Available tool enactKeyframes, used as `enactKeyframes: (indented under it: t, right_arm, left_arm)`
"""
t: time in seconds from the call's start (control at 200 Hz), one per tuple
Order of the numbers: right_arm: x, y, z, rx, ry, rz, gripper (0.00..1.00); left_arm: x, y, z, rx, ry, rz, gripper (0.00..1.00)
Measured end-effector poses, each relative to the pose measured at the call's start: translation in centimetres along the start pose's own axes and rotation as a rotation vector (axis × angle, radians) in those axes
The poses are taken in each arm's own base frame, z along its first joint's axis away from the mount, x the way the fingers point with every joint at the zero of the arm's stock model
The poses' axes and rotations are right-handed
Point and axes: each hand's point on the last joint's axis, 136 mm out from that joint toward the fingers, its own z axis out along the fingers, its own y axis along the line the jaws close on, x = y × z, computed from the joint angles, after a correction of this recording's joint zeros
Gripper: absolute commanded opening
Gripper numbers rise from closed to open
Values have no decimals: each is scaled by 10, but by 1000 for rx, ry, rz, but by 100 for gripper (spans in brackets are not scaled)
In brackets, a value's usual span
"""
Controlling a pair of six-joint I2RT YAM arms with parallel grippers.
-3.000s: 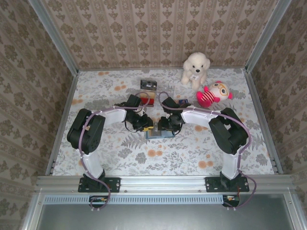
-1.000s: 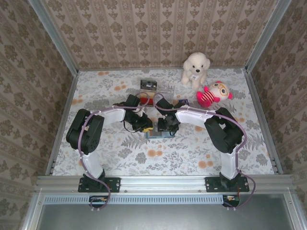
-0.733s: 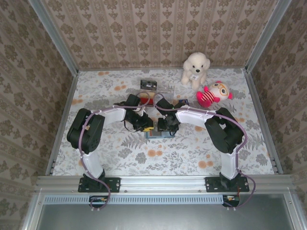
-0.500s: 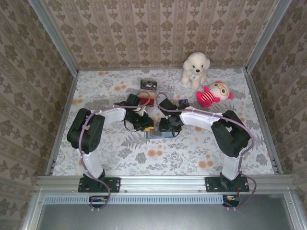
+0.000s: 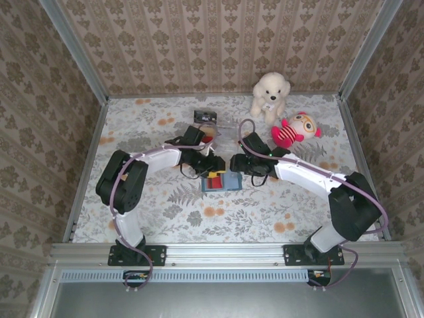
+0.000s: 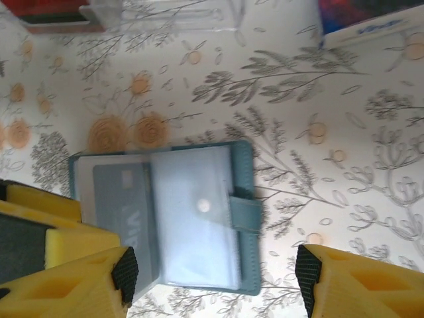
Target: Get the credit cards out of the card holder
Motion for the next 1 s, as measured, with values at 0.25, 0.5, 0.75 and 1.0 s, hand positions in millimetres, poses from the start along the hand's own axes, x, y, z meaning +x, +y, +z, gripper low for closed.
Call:
enactKeyframes:
  t: [0.25,0.5,0.75,1.0]
  right_arm:
    - [-11,-16,-1,40,-33,72,67]
    - [-9,-21,0,44,-32,106,66]
    - [-11,-19,-7,28,-48,112,65]
    - [-7,-11,-3,-21,-25,101,52]
  left_arm:
    - [0,-2,8,9,17,3,59]
    - [-4,-10,10,46,15,27,61]
    - [-10,-14,13,71,8,35,69]
    - [-14,-8,12,78,-14,3,60]
